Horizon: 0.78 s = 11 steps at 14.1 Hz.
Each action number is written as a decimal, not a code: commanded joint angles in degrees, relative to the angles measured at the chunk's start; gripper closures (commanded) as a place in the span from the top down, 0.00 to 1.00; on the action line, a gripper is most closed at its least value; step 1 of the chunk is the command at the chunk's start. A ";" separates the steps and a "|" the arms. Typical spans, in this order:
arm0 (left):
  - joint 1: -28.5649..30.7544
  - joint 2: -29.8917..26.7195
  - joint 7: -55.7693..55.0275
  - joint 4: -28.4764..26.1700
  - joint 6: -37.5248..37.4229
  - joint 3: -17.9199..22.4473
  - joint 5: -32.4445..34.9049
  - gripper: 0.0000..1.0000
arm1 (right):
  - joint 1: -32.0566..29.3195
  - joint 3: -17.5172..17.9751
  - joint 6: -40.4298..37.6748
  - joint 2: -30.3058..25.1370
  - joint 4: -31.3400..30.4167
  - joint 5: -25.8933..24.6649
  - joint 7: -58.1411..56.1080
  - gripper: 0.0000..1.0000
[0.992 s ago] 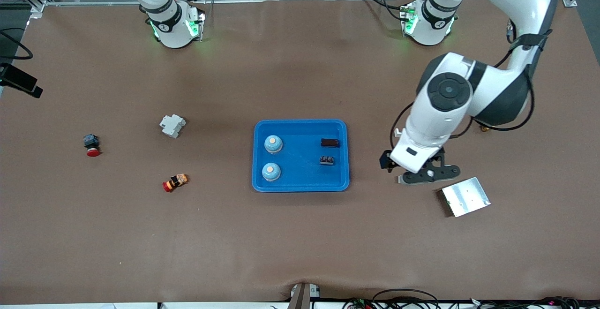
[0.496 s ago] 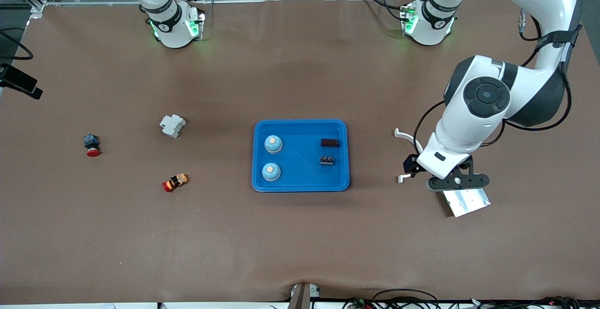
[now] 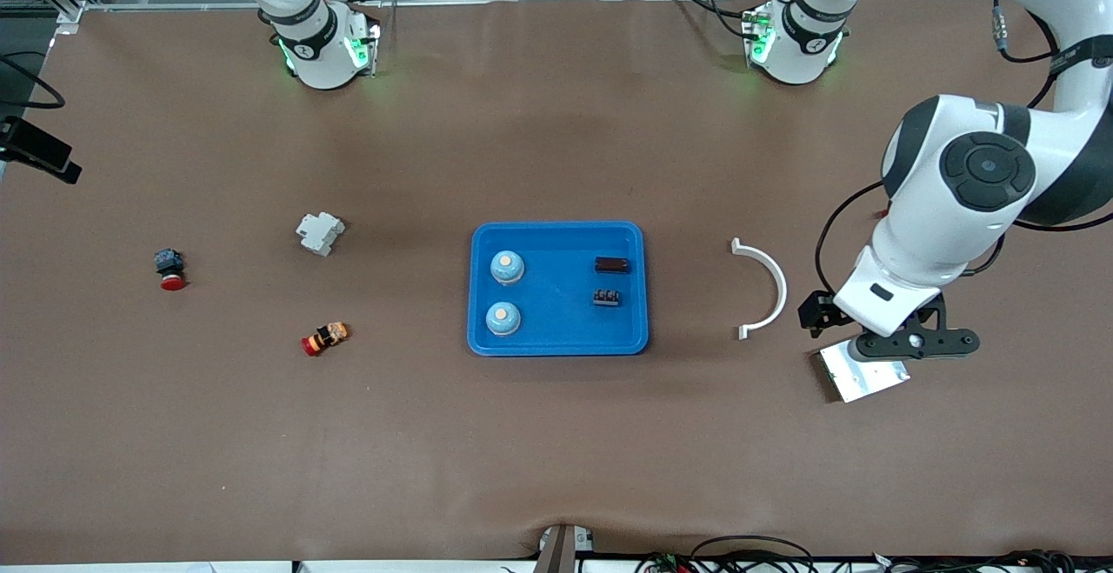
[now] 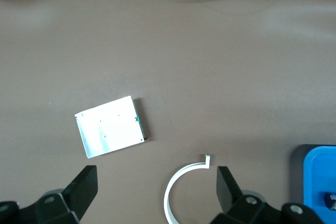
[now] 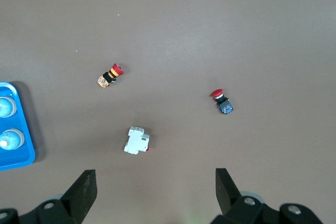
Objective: Place electrolytic capacitor and blue bell in tray
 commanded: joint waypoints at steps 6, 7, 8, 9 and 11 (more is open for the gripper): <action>-8.13 -8.18 14.49 -0.47 -8.46 14.48 -12.94 1.00 | 0.46 0.07 1.68 -0.36 0.12 -0.17 -0.18 1.00; -9.10 -9.24 17.12 -0.47 -9.96 16.69 -14.52 1.00 | 0.46 0.07 1.60 -0.36 0.03 -0.17 -0.18 1.00; -9.72 -10.38 19.41 -0.47 -11.45 18.62 -15.58 1.00 | 0.54 0.16 1.60 -0.36 0.03 -0.09 -0.09 1.00; -10.77 -11.18 21.44 -0.47 -12.51 20.56 -16.37 1.00 | 0.46 0.07 1.60 -0.36 -0.06 1.05 -0.09 1.00; -12.10 -12.76 23.73 -0.47 -14.80 23.55 -17.78 1.00 | 0.28 -0.10 1.69 -0.36 -0.06 2.99 -0.18 1.00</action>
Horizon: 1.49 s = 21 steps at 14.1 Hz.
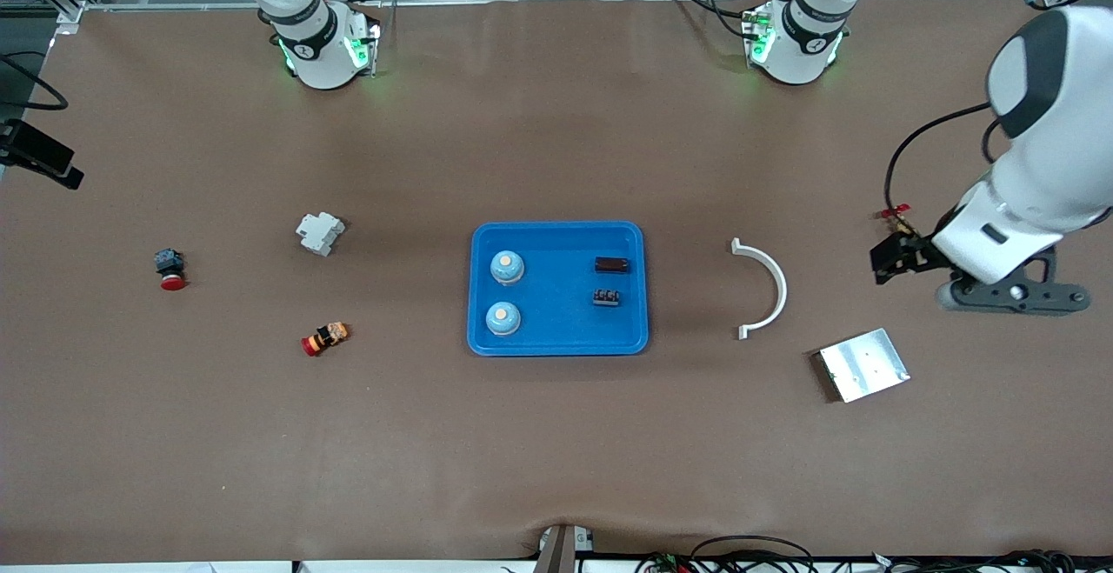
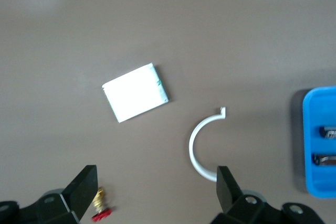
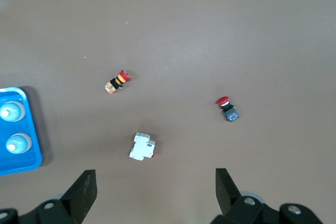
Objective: Place electrolytic capacitor and blue bell in tray
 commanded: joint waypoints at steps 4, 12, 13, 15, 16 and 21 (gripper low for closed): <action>-1.81 -5.91 3.10 -0.63 -7.59 4.41 -3.56 1.00 | -0.13 -0.15 -0.58 -0.37 -0.15 1.56 -0.18 1.00; 0.31 -9.08 2.05 -0.72 -11.64 3.53 -3.83 1.00 | -0.05 -0.07 0.12 -0.29 -0.33 1.82 -0.44 1.00; 0.31 -9.17 1.61 -0.72 -12.08 3.45 -3.83 1.00 | -0.13 -0.07 0.12 -0.29 -0.33 1.91 -0.44 1.00; 0.13 -9.17 0.91 -0.72 -13.04 3.36 -3.83 1.00 | -0.14 -0.07 0.03 -0.29 -0.33 2.09 -0.44 1.00; 0.04 -9.17 0.91 -0.72 -13.31 3.18 -3.83 1.00 | -0.22 -0.07 0.12 -0.29 -0.33 2.09 -0.44 1.00; -0.13 -9.79 -2.51 -0.63 -14.28 3.09 -3.83 1.00 | -0.22 -0.07 0.12 -0.20 -0.33 2.09 -0.44 1.00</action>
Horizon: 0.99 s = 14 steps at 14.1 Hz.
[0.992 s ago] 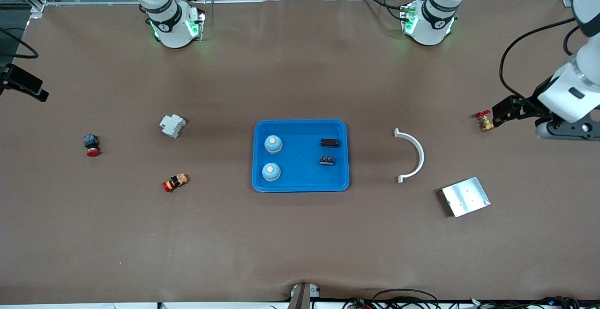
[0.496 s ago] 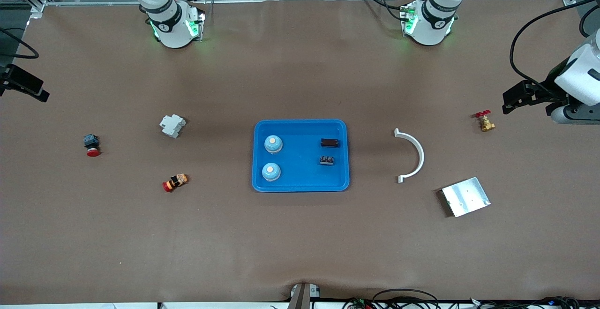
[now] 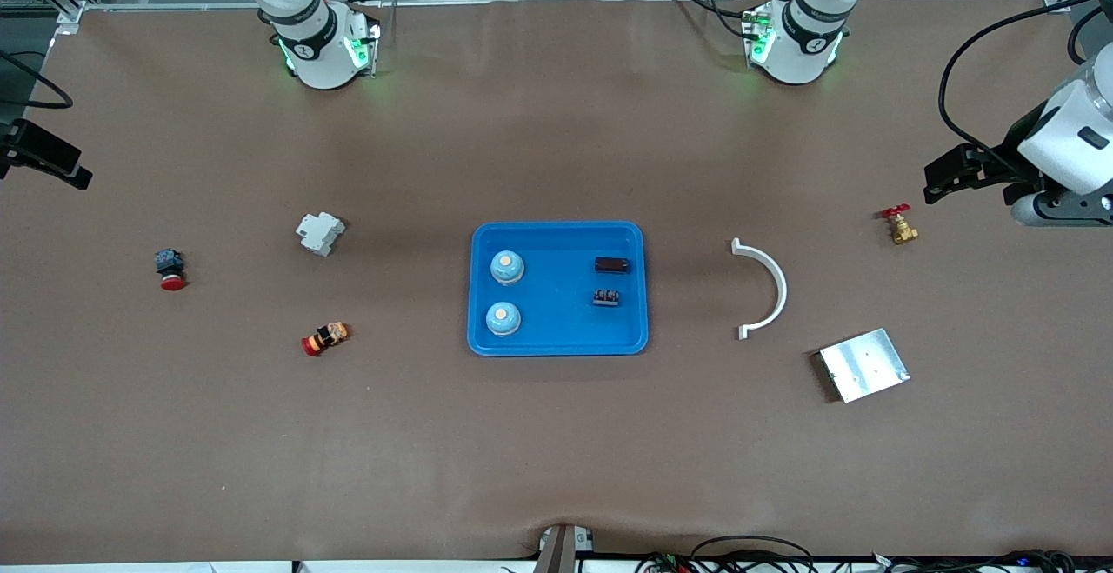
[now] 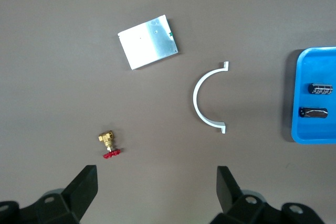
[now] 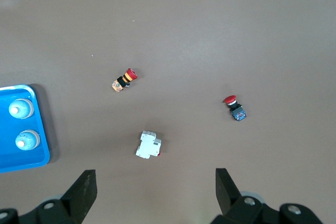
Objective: Place electrolytic capacitor and blue bell in tray
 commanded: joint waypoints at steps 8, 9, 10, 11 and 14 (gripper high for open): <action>0.01 -1.69 -1.00 -0.51 -0.43 -0.36 -0.79 1.00 | -0.22 -0.11 -0.29 -0.40 -0.29 0.94 -0.48 1.00; -0.07 -1.69 -0.83 -0.51 -0.43 -0.45 -0.70 1.00 | -0.22 -0.11 -0.29 -0.40 -0.38 0.94 -0.57 1.00; -0.16 -1.69 -0.48 -0.51 -0.43 -0.89 -0.53 1.00 | -0.13 -0.11 -0.21 -0.40 -0.29 0.94 -0.57 1.00; 0.01 -1.60 -0.56 -0.43 -0.43 -1.94 -0.09 1.00 | -0.13 -0.11 -0.20 -0.40 -0.38 0.94 -0.57 1.00; 0.19 -1.51 -0.83 -0.43 0.01 -2.12 0.00 1.00 | -0.22 -0.11 -0.03 -0.40 -0.29 0.94 -0.57 1.00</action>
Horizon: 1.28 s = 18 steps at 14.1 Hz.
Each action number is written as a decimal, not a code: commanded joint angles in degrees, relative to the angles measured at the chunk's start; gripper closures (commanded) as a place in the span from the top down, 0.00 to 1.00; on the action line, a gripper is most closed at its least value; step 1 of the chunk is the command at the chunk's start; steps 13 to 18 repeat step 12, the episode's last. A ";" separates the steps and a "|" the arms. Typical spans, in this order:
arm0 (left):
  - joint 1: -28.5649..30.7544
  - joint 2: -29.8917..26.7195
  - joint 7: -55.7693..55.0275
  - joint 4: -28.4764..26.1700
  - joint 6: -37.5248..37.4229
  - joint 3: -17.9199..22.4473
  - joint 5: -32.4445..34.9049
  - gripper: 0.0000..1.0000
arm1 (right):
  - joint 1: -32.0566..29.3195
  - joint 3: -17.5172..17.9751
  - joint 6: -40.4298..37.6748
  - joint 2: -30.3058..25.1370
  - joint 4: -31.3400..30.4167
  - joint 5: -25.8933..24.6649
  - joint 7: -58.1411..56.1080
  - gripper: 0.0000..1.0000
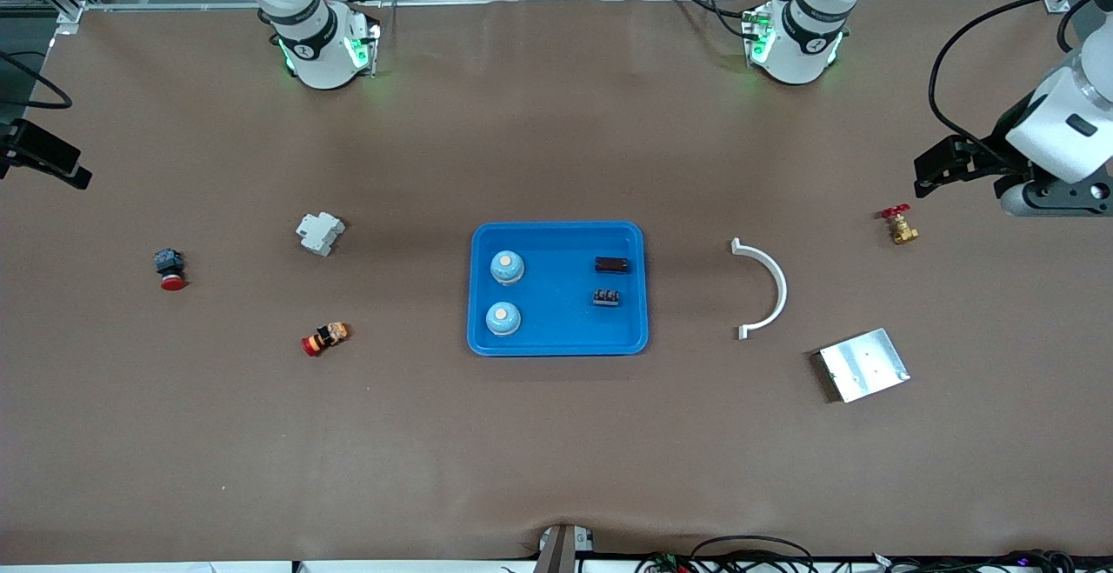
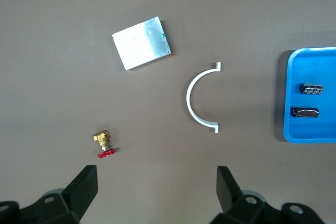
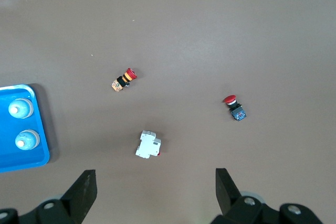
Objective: Place electrolytic capacitor and blue bell in tray
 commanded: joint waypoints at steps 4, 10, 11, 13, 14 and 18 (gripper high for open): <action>0.61 -0.69 -0.17 -0.41 0.21 -0.31 -0.08 1.00 | -0.19 -0.12 0.29 -0.41 -0.37 0.83 -0.48 1.00; 0.79 -0.43 -0.17 -0.41 0.30 -0.31 -0.08 1.00 | -0.46 -0.13 0.03 -0.41 -0.37 0.83 -0.48 1.00; 0.79 -0.43 -0.17 -0.41 0.30 -0.31 -0.08 1.00 | -0.46 -0.13 -0.14 -0.41 -0.37 0.91 -0.48 1.00; 0.70 -0.43 -0.17 -0.41 0.48 -0.31 -0.08 1.00 | -0.37 -0.13 -0.15 -0.41 -0.37 0.83 -0.48 1.00; 0.70 -0.43 -0.17 -0.41 0.48 -0.31 -0.08 1.00 | -0.37 -0.13 -0.15 -0.41 -0.37 0.83 -0.48 1.00; 0.70 -0.43 -0.17 -0.41 0.48 -0.31 -0.08 1.00 | -0.37 -0.13 -0.15 -0.41 -0.37 0.83 -0.48 1.00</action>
